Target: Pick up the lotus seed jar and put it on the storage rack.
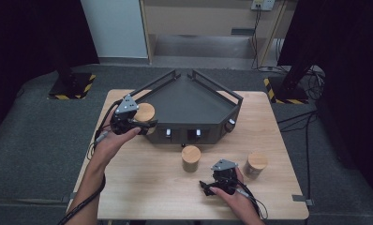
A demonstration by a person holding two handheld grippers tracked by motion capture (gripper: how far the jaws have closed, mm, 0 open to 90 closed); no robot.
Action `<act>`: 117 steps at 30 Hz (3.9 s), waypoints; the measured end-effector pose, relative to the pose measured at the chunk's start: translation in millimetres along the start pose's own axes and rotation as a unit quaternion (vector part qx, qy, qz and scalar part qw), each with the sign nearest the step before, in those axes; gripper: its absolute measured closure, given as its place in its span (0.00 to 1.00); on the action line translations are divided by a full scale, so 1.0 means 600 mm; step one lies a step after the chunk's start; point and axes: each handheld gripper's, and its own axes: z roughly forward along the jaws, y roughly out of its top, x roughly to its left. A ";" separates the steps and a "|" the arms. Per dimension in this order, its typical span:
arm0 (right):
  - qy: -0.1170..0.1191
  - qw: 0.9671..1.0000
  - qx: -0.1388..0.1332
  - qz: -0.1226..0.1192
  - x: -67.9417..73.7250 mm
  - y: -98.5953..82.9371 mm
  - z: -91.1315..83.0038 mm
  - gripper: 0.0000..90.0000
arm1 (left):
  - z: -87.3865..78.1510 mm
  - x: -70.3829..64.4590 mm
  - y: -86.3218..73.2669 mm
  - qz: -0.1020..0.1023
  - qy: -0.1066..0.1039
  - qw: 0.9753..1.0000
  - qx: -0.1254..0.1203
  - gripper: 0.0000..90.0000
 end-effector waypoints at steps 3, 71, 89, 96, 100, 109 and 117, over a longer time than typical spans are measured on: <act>0.000 1.000 0.000 0.001 0.000 0.000 0.000 0.00 | 0.008 0.014 0.004 -0.004 -0.003 1.000 -0.008 0.27; 0.000 1.000 -0.001 -0.001 0.000 -0.001 0.000 0.00 | 0.146 0.084 0.027 -0.058 -0.027 0.998 0.024 0.27; 0.000 1.000 -0.001 0.000 0.000 0.000 0.000 0.00 | 0.101 0.063 0.018 -0.043 0.001 0.999 0.030 0.08; 0.000 1.000 -0.001 0.000 0.000 0.000 0.000 0.00 | 0.085 0.060 0.010 -0.043 0.011 0.999 0.030 0.07; 0.001 1.000 0.000 0.000 0.000 0.000 0.000 0.00 | 0.077 0.057 0.002 -0.044 0.017 0.999 0.025 0.07; 0.001 1.000 0.000 -0.001 -0.001 0.000 0.000 0.00 | 0.063 0.050 -0.006 -0.047 0.024 0.998 0.021 0.06; 0.001 1.000 0.000 -0.002 -0.001 0.001 0.000 0.00 | 0.054 0.040 -0.017 -0.048 0.028 0.998 0.019 0.06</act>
